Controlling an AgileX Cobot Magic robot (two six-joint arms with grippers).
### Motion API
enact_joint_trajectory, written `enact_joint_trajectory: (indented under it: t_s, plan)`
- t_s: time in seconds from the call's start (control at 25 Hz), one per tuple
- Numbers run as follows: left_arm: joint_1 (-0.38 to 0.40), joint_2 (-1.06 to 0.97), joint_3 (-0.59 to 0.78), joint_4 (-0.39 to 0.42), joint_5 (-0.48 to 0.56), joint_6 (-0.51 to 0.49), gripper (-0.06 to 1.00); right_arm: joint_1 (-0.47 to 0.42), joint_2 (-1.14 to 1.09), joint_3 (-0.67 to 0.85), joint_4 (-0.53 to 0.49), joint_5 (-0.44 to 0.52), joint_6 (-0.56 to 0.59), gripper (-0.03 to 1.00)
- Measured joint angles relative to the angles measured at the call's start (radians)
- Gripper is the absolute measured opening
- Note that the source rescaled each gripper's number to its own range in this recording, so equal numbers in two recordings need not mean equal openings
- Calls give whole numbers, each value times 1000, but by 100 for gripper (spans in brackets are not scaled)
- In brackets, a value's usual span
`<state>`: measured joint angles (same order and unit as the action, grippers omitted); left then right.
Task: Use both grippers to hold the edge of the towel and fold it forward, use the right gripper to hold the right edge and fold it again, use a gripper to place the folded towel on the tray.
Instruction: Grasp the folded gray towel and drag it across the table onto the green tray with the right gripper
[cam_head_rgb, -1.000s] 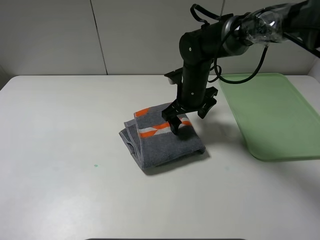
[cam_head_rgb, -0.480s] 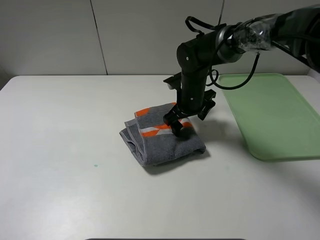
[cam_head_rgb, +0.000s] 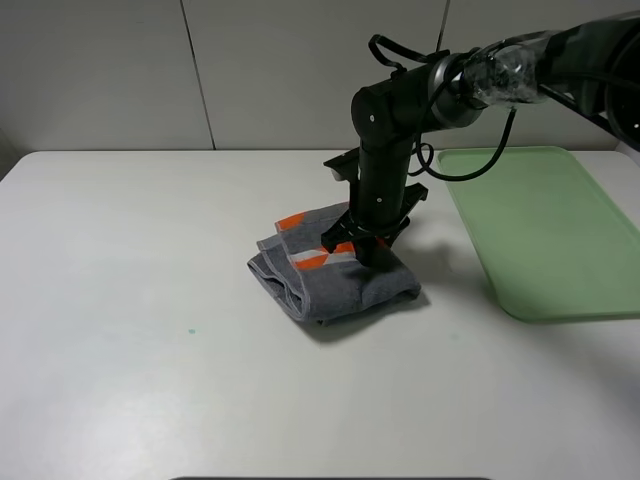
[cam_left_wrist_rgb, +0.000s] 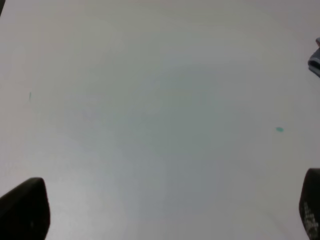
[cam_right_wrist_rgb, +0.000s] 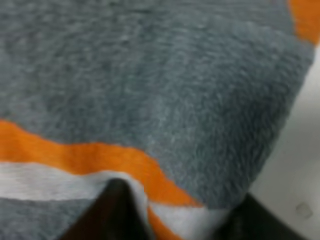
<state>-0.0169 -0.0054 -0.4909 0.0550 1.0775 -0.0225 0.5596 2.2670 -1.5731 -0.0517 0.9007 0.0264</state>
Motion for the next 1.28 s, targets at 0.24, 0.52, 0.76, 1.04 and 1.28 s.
enact_joint_trajectory:
  t_s: [0.24, 0.52, 0.76, 1.04, 1.28]
  plan:
    - [0, 0, 0, 0, 0, 0, 100, 0, -14, 0, -22, -1, 0, 10]
    - [0, 0, 0, 0, 0, 0, 100, 0, -54, 2, -74, -1, 0, 10]
    - [0, 0, 0, 0, 0, 0, 100, -1, -89, 2, -117, 7, 0, 10]
    - [0, 0, 0, 0, 0, 0, 100, -45, -95, 2, -147, 21, 0, 10]
    - [0, 0, 0, 0, 0, 0, 100, -117, -95, 2, -156, 24, 0, 10]
